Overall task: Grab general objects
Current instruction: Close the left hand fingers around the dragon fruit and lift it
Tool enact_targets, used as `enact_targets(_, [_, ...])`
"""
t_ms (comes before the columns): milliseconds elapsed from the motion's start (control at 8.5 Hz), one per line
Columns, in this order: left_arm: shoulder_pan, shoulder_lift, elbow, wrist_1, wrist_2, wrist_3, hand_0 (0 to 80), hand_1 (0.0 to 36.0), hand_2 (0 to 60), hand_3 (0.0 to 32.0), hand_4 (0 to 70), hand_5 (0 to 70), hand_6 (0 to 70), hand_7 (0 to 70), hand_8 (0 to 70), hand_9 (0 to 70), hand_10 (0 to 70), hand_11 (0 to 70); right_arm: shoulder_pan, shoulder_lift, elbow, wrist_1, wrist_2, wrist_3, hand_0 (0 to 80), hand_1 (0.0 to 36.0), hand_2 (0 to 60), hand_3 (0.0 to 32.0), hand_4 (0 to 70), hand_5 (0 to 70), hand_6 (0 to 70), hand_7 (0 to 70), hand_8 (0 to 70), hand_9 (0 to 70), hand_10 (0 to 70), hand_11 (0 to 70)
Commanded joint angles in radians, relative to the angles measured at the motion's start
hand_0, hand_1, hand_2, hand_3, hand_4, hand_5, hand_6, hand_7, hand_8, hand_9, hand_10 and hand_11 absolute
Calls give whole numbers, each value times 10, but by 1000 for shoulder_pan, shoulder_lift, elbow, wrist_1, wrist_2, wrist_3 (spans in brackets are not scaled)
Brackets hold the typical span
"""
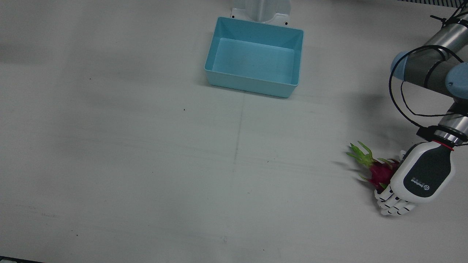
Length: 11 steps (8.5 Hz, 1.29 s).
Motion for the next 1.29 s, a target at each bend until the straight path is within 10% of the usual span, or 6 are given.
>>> enact_targets(0, [-1,-2,-3,10,-11,0,577,345,600,0,333,700,700,700,546,700,546,700,0,0,-1,0,0,0,0,0,0,0,0,0,0,0,0,0,0,0])
enact_targets(118, [-3,-2,-15,10,-11,0,606,358,600,0,359,700,700,700,670,700,695,700,0,0,1,0,0,0,0,0,0,0,0,0,0,0,0,0,0,0])
enact_targets(353, [-1,-17,-154,79,0,-10,800,360,600,0,426,700,700,700,700,700,700,700,0,0,1,0,0,0,0,0,0,0,0,0,0,0,0,0,0,0])
enact_targets(706, [-1,-249,-221,261,197,-74,800,360,600,0,435,700,700,700,700,700,700,700,0,0,2,-2,0,0,0,0,0,0,0,0,0,0,0,0,0,0])
enact_targets(1176, [147,-321,-226,84,446,-422,800,360,600,0,445,700,700,700,700,700,700,700,0,0,2,-2,0,0,0,0,0,0,0,0,0,0,0,0,0,0])
